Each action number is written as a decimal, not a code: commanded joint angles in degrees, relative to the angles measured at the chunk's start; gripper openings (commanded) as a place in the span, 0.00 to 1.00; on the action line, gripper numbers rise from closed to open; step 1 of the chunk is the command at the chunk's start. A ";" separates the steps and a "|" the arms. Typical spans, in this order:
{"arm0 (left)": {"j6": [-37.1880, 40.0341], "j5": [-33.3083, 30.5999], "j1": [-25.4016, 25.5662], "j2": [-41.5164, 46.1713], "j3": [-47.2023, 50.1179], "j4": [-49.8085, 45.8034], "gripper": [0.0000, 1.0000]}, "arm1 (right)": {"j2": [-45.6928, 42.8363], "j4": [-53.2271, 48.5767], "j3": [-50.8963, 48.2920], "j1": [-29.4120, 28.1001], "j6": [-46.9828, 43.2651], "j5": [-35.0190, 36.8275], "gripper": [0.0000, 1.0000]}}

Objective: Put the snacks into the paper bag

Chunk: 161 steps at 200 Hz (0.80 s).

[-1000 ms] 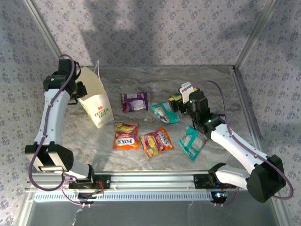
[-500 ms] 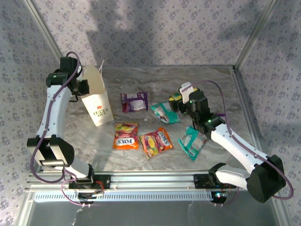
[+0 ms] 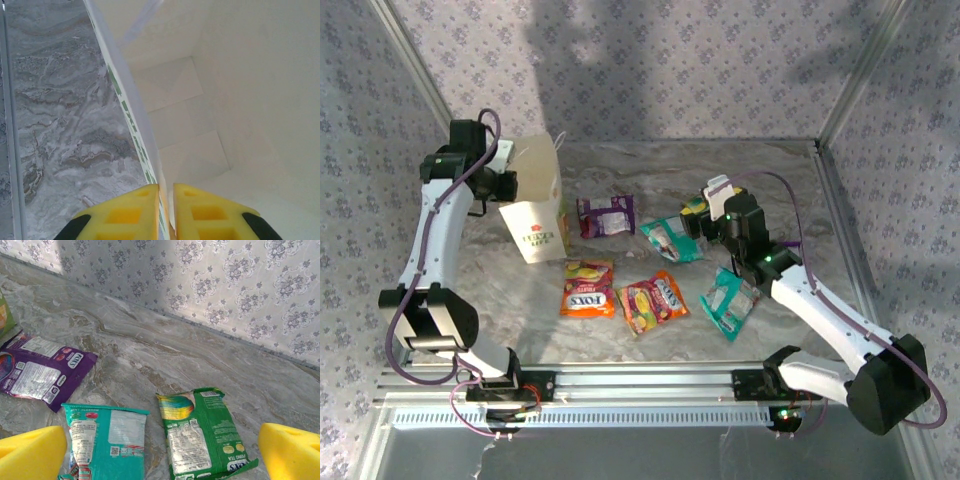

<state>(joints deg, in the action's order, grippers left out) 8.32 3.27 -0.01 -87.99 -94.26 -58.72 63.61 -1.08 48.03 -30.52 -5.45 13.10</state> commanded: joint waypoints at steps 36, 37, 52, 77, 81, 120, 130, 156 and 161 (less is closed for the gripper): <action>4.16 2.23 -0.25 2.73 1.86 1.89 0.22 | -0.33 -0.33 1.45 -0.05 0.27 0.77 1.00; 4.16 2.21 -0.25 2.82 1.87 1.91 0.22 | -0.33 -0.33 1.45 -0.06 0.27 0.78 1.00; 3.79 1.04 -0.21 3.16 1.76 2.16 0.27 | -0.33 -0.17 1.43 0.01 0.35 1.18 1.00; 3.20 -1.12 -0.25 3.46 1.19 1.61 0.37 | -0.25 -0.95 1.59 -0.01 0.84 0.75 1.00; 2.97 -1.41 -0.25 3.54 1.14 1.57 0.37 | -0.18 -1.22 1.70 -0.02 1.01 0.62 1.00; 0.51 -2.58 -0.25 5.31 0.51 1.37 0.43 | 0.84 -3.49 3.16 -0.16 1.85 -0.41 1.00; -0.22 -2.63 -0.25 5.87 0.40 1.23 0.45 | 1.11 -3.66 3.44 -0.21 2.00 -0.42 1.00; -2.69 -3.40 -0.20 7.37 0.47 1.22 0.50 | 1.28 -3.69 3.75 -0.37 2.20 -0.69 1.00; -3.19 -3.67 -0.25 7.65 0.50 1.28 0.51 | 1.33 -3.61 3.81 -0.33 2.20 -0.71 1.00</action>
<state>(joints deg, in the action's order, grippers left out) 8.21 0.91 -0.01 -82.98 -92.53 -57.21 64.62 -3.66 49.71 -30.52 -4.47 12.99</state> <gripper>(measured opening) 0.489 0.998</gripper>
